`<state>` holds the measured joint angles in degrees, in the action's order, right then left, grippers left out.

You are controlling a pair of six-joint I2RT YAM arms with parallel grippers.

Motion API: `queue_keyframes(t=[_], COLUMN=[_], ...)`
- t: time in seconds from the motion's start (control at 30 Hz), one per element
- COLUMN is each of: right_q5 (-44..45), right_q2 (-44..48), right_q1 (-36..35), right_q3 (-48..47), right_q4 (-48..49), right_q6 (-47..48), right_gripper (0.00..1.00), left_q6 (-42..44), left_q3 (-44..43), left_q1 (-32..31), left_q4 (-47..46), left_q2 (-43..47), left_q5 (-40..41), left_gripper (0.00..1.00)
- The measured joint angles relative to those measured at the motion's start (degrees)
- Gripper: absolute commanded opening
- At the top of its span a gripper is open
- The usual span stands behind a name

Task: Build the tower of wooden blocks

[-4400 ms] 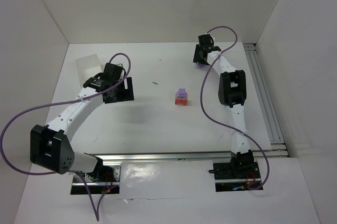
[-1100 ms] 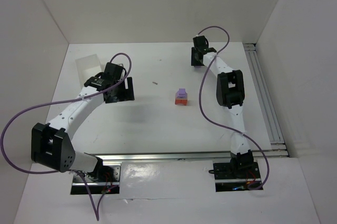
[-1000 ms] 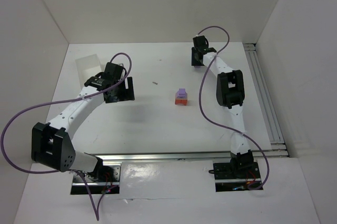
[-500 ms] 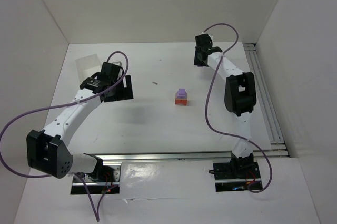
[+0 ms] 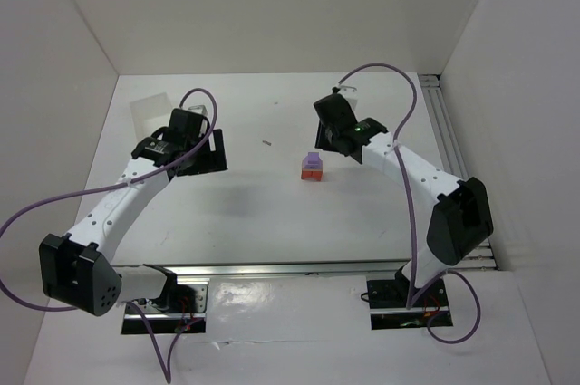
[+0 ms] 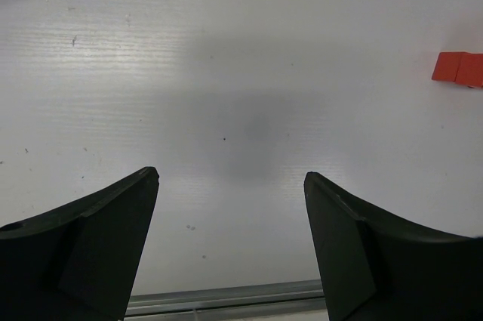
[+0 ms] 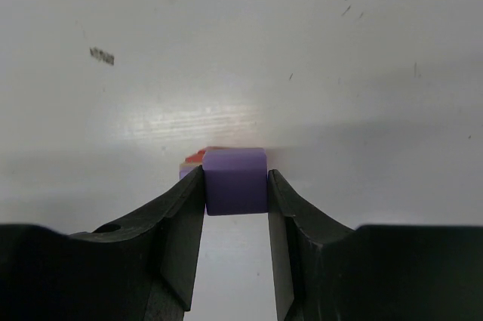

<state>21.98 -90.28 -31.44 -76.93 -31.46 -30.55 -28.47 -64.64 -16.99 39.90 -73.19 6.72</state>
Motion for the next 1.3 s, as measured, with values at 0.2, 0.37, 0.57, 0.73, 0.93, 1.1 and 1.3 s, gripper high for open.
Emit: queue_keyframes(t=[0.2,0.37,0.57,0.73,0.93,1.1,1.3], right_q5=[1.29,2.03,2.97,3.34,3.89,4.66,4.68], right_q2=[0.04,0.04,-0.02,-0.02,-1.27,-3.91,-6.03], right_q1=[-4.37,-5.81,-6.29,-6.29,-6.69,-7.87,-8.17], right_q3=[1.86,1.86,1.51,1.22,-0.46,-3.52,-4.70], right_q4=[-3.32,-3.74,-3.93,-4.02,-4.61,-5.29,-5.57], right_q6=[-3.39,-5.01,-5.81,-5.88,-5.77,-5.75,-5.64], right_gripper=[0.40,0.40,0.40,0.40,0.41,0.42,0.44], left_q6=[0.00,0.00,-0.02,-0.02,-0.02,0.00,-0.02], left_q3=[0.46,0.63,1.29,1.29,1.60,2.38,2.40], left_q1=[0.00,0.00,0.00,0.00,0.00,0.00,0.00], left_q4=[-0.09,-0.07,-0.04,-0.11,-0.72,-0.96,-0.96], left_q2=[0.00,0.00,0.00,0.00,0.00,0.00,0.00], left_q5=[0.13,0.13,0.13,0.09,-0.46,-0.61,-0.61], left_gripper=[0.91,0.91,0.91,0.91,0.91,0.91,0.91])
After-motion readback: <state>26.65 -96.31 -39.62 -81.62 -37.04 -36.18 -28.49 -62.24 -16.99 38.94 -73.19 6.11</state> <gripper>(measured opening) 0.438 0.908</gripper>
